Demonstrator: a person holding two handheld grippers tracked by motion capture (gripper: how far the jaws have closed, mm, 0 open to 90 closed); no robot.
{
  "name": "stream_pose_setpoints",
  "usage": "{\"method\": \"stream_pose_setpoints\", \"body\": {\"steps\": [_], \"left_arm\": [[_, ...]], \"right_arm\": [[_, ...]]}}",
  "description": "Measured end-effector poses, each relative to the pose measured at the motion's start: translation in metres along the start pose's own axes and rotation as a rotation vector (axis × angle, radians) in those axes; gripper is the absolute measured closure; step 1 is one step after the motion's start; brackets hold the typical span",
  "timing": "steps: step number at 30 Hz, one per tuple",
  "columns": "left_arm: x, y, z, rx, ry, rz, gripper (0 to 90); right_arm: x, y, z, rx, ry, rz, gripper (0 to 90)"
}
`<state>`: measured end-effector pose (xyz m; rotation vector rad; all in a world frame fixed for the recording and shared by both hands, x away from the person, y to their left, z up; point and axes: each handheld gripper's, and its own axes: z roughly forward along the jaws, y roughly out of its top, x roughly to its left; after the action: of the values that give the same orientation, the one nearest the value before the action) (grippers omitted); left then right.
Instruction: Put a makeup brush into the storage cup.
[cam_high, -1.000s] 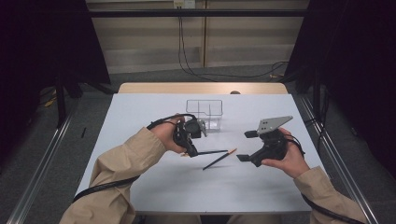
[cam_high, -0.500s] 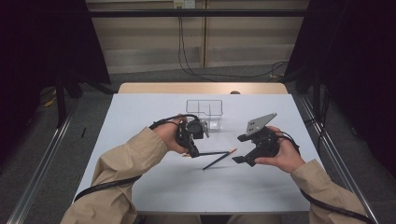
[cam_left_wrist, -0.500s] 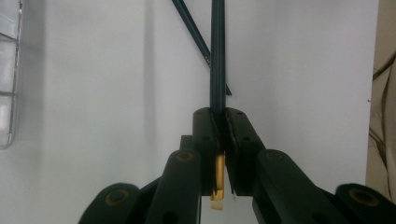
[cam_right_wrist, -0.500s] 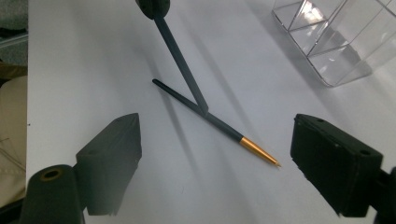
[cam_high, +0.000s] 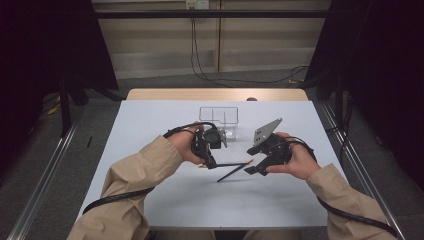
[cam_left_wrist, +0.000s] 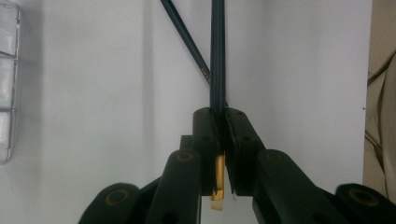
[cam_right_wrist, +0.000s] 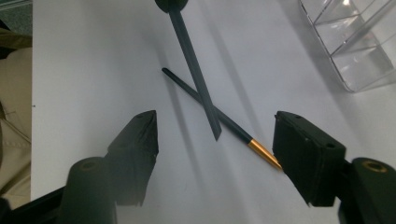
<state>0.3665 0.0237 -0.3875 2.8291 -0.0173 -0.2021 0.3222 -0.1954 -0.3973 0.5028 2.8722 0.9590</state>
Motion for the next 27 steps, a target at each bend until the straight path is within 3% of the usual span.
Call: {"method": "stream_pose_setpoints", "body": {"steps": [8,9,17,27], "left_arm": [[-0.001,0.003,0.001,0.002,-0.002,0.018,83.7],[-0.002,0.003,0.001,-0.010,-0.001,0.012,83.7],[-0.003,0.004,-0.001,-0.023,-0.009,0.019,83.7],[-0.004,0.008,-0.002,-0.017,-0.010,0.039,83.7]], "right_arm": [[0.005,0.010,0.007,0.039,0.027,-0.057,47.4],[0.005,0.011,0.009,0.050,0.035,-0.069,53.8],[0.006,0.013,0.017,0.095,0.051,-0.075,64.1],[0.005,0.017,0.020,0.111,0.058,-0.098,77.9]]}}
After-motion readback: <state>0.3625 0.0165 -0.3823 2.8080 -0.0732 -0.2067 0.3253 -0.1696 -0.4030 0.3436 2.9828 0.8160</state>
